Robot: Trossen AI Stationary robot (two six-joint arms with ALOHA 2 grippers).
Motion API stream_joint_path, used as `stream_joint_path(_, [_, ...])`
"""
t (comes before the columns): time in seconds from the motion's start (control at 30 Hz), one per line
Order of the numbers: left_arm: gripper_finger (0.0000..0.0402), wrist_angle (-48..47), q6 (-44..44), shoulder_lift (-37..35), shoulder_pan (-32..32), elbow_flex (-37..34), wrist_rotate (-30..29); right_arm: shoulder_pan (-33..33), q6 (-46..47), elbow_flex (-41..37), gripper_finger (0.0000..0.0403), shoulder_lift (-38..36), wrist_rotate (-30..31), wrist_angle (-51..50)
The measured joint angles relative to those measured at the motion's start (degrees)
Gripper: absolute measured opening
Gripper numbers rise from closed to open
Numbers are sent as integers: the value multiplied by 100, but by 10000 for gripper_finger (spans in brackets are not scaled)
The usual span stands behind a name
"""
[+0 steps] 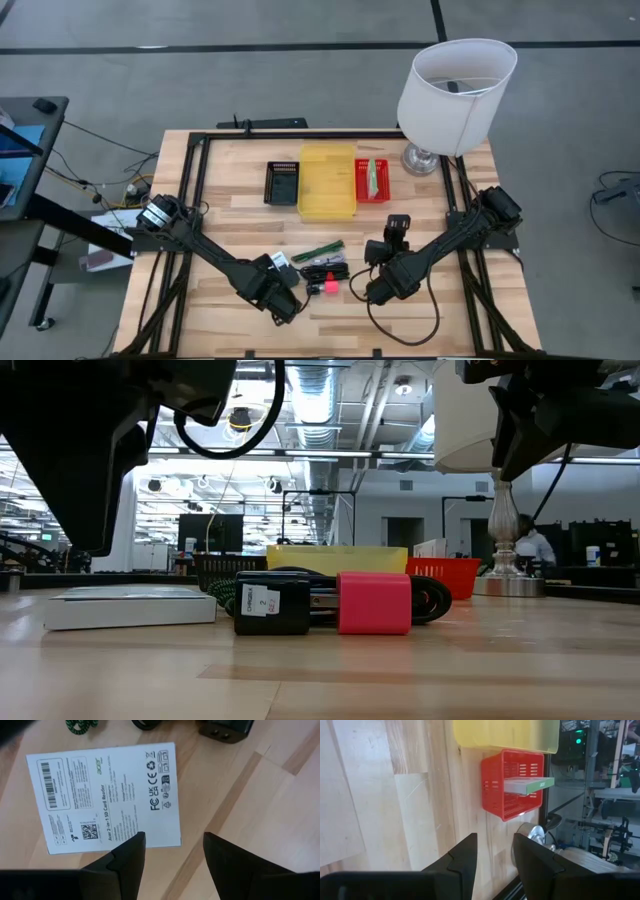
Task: Pick and place items into bin
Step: Put the white and green card reader box into the red bin
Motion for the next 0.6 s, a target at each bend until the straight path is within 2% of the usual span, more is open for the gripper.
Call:
stream_joint_path(0.27, [192,-54,28,81,20,-7,69,-2,46,0,120,0,-5,0])
stream_joint_path(0.6, [192,-27,170,527,31,173,317,-2,50,-2,120,0,-5,2])
